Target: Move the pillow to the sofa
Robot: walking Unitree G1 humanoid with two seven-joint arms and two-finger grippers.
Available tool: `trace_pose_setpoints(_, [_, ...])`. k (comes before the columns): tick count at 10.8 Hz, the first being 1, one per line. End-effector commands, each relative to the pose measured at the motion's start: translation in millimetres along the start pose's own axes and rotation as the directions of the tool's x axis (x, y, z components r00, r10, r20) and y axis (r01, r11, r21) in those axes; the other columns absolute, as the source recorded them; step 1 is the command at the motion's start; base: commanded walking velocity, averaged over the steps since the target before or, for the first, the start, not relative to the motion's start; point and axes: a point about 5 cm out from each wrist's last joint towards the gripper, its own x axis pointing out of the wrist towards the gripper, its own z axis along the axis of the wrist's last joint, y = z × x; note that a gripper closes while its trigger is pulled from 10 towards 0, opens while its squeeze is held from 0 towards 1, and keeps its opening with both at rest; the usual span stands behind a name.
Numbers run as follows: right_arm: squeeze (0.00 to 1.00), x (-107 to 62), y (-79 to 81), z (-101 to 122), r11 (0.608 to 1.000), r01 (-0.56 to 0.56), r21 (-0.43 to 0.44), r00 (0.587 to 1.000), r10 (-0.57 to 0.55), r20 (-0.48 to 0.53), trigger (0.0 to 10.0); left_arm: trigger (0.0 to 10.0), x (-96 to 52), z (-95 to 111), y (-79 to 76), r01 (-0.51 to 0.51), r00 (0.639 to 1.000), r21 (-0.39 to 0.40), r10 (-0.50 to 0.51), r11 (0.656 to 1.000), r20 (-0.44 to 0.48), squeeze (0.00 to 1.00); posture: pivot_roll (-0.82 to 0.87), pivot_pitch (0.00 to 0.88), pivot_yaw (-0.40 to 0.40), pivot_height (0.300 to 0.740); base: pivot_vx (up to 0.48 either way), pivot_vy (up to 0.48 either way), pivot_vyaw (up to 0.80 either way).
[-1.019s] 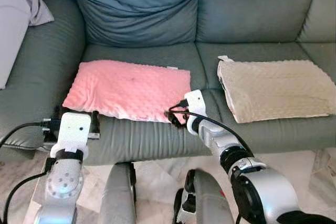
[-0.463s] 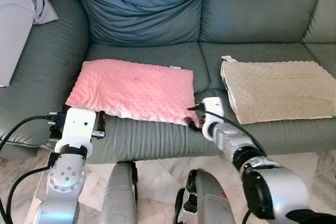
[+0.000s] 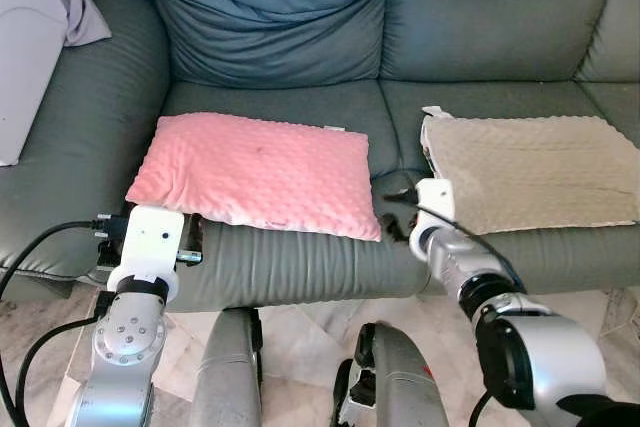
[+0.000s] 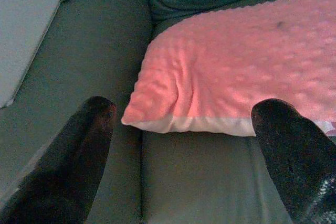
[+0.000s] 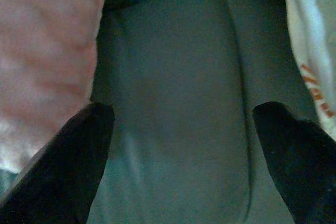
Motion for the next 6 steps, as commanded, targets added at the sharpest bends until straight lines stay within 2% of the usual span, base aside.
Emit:
trace_pose_setpoints(1, [1.0, -0.7, -7.4, -6, 0.999, 0.033, 0.003, 0.999, -0.033, -0.032, 10.0, 10.0, -2.3, 2, -1.1, 0.008, 1.0, -0.001, -0.008, 1.0, -0.002, 0.0, 0.18, 0.238, -0.048, 0.651, 0.0, 0.0, 0.0])
trace_pose_setpoints(2, [1.0, -0.8, -8.5, -4, 0.999, 0.026, 0.035, 1.0, -0.025, -0.016, 10.0, 10.0, -1.9, 3, -1.6, 0.007, 1.0, -0.005, -0.007, 1.0, 0.002, 0.0, 0.18, 0.239, -0.048, 0.651, 0.0, 0.0, 0.0])
trace_pose_setpoints(3, [1.0, -0.2, -3.2, 11, 0.999, -0.012, 0.049, 0.998, 0.009, 0.061, 10.0, 10.0, -0.7, 7, -0.8, 0.002, 1.0, -0.011, -0.002, 1.0, 0.017, 0.0, 0.18, 0.241, -0.049, 0.651, 0.0, 0.0, 0.0])
trace_pose_setpoints(6, [1.0, -1.2, 26.8, 41, 0.992, -0.127, 0.002, 0.975, 0.125, 0.184, 10.0, 10.0, -2.5, 9, 1.0, -0.006, 1.0, -0.018, 0.007, 1.0, 0.025, 0.0, 0.18, 0.24, -0.054, 0.651, 0.0, 0.0, 0.0])
